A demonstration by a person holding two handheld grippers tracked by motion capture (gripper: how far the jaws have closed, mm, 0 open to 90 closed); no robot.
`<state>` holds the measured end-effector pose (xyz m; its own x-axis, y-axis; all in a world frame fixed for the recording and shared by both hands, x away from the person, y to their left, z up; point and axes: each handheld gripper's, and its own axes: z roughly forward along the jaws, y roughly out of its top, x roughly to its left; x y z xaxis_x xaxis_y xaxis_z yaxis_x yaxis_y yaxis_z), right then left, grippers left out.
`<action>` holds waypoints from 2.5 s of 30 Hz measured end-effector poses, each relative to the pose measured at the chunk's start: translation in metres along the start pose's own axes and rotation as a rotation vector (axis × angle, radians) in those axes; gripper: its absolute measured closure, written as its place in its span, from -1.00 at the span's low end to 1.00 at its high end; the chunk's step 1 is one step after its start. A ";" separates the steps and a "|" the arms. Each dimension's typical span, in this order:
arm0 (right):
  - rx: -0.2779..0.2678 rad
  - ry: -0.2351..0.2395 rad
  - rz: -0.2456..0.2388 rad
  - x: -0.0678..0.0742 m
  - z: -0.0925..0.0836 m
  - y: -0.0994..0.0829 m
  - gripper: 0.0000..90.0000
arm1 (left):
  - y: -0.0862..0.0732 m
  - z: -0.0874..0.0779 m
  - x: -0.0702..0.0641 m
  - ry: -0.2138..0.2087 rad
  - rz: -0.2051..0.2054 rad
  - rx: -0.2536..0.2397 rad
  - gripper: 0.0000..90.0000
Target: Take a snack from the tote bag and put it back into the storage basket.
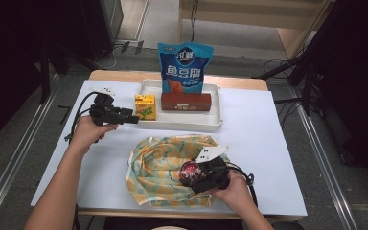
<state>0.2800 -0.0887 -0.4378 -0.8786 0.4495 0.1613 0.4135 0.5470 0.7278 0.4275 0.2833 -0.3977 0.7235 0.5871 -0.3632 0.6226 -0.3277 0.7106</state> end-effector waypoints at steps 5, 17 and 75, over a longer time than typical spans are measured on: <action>0.011 -0.005 0.001 -0.002 0.006 -0.003 -0.52 | 0.000 0.000 0.000 0.002 0.003 -0.001 -0.15; 0.016 -0.014 -0.021 0.000 0.005 -0.001 -0.46 | -0.001 0.000 0.001 -0.007 -0.002 -0.001 -0.16; -0.034 0.010 0.041 -0.020 -0.020 0.036 -0.42 | -0.013 -0.009 -0.012 -0.004 0.028 0.030 -0.19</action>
<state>0.3079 -0.0924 -0.4015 -0.8634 0.4640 0.1982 0.4412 0.5038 0.7427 0.4085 0.2870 -0.3972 0.7416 0.5747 -0.3461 0.6109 -0.3655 0.7023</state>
